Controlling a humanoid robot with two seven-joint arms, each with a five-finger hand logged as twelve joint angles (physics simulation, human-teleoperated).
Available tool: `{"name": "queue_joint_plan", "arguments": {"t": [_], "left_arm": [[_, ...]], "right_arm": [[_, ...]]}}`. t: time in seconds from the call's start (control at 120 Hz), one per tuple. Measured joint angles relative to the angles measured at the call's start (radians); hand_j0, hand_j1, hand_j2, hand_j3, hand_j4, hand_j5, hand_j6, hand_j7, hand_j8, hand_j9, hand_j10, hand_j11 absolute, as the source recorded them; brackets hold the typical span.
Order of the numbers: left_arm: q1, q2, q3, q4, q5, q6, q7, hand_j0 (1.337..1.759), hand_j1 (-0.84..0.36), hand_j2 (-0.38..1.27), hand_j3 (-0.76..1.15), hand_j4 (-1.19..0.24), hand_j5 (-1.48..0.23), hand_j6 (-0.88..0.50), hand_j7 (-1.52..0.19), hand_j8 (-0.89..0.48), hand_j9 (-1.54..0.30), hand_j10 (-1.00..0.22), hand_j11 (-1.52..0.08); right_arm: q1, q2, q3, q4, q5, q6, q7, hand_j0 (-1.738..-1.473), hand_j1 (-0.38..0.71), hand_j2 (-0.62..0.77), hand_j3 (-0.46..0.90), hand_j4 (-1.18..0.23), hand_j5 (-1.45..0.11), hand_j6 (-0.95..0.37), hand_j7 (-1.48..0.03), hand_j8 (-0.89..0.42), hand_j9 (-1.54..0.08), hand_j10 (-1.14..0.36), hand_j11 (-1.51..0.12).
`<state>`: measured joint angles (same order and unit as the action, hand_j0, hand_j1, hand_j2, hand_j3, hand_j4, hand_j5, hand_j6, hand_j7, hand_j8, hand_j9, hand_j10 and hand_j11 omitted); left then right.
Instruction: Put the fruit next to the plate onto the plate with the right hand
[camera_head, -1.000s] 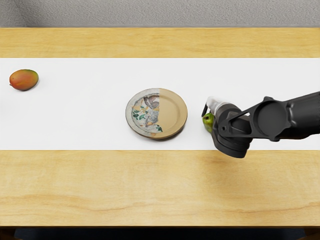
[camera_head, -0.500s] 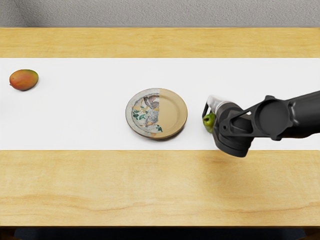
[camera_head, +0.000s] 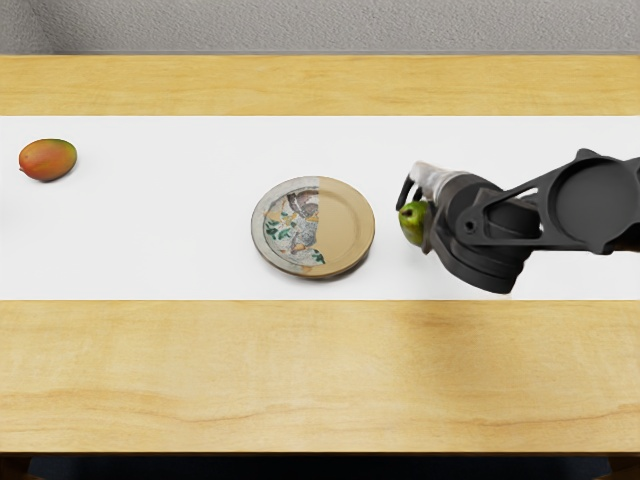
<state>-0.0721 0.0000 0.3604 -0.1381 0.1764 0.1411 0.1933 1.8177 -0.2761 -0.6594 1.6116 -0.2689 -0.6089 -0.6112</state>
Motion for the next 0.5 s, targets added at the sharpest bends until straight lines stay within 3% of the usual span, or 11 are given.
{"name": "queue_joint_plan", "arguments": {"t": [0.308,0.5], "left_arm": [[0.002,0.0,0.0,0.0,0.0,0.0,0.0,1.658,0.35,0.0,0.0,0.0,0.0,0.0,0.0,0.0,0.0,0.0,0.0],[0.002,0.0,0.0,0.0,0.0,0.0,0.0,1.658,0.35,0.0,0.0,0.0,0.0,0.0,0.0,0.0,0.0,0.0,0.0]], "right_arm": [[0.102,0.018,0.064,0.02,0.097,0.0,0.0,-1.657,0.2,0.28,0.0,-0.59,-0.83,-0.48,-0.79,-0.36,-0.83,-0.48,-0.84],[0.125,0.073,0.092,-0.048,0.145,0.001,0.001,-1.658,0.23,0.32,0.0,-0.58,-0.84,-0.46,-0.79,-0.33,-0.84,-0.45,-0.85]]}}
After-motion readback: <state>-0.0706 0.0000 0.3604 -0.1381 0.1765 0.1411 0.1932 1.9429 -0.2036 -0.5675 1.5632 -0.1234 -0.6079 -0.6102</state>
